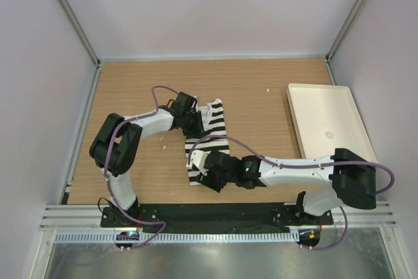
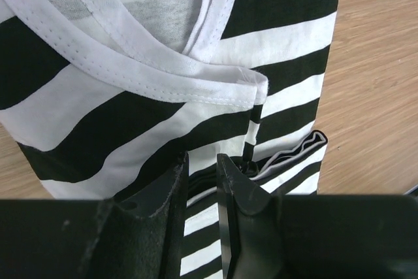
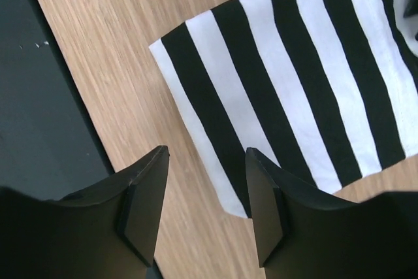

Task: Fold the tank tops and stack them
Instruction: Fold the tank top

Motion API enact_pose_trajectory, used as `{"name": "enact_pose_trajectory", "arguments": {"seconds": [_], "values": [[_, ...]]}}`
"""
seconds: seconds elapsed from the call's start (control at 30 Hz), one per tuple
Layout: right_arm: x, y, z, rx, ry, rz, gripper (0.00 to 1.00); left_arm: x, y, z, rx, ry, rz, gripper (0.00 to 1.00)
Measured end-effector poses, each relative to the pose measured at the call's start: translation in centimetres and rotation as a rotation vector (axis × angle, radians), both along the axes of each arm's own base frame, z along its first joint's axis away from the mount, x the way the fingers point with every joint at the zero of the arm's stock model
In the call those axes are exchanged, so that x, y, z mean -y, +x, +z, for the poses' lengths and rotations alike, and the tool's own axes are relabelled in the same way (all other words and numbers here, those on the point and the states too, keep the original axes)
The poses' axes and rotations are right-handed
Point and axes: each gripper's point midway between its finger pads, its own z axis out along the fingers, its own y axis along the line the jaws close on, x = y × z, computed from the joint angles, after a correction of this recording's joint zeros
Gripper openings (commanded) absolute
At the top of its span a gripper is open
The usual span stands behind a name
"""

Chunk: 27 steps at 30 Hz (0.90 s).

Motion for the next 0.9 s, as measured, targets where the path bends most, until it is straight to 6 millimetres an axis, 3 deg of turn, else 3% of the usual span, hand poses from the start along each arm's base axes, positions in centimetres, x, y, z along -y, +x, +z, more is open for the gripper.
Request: {"name": "enact_pose_trajectory", "arguments": {"seconds": [0.27,0.5,0.6,0.67,0.8,0.9], "values": [[-0.2,-0.6,-2.0,0.115,-0.123,0.164,0.6,0.1,0.0,0.0,0.001,0.005,-0.023,0.24],[0.2,0.3,-3.6,0.171,-0.212,0.177,0.53,0.2,-0.1,0.0,-0.005,0.001,-0.028,0.24],[0.1,0.9,-4.8,0.185,-0.265,0.173,0.45,0.2,0.0,0.0,-0.005,0.0,-0.029,0.24],[-0.4,1.4,-5.0,0.2,-0.277,0.166,0.34,0.2,-0.1,0.0,-0.004,0.0,-0.029,0.23],[-0.6,1.7,-5.1,0.216,-0.29,0.163,0.02,0.2,-0.1,0.0,-0.006,-0.001,-0.031,0.23],[-0.6,1.8,-5.0,0.217,-0.286,0.162,0.01,0.2,-0.1,0.0,-0.008,-0.004,-0.033,0.22]]}}
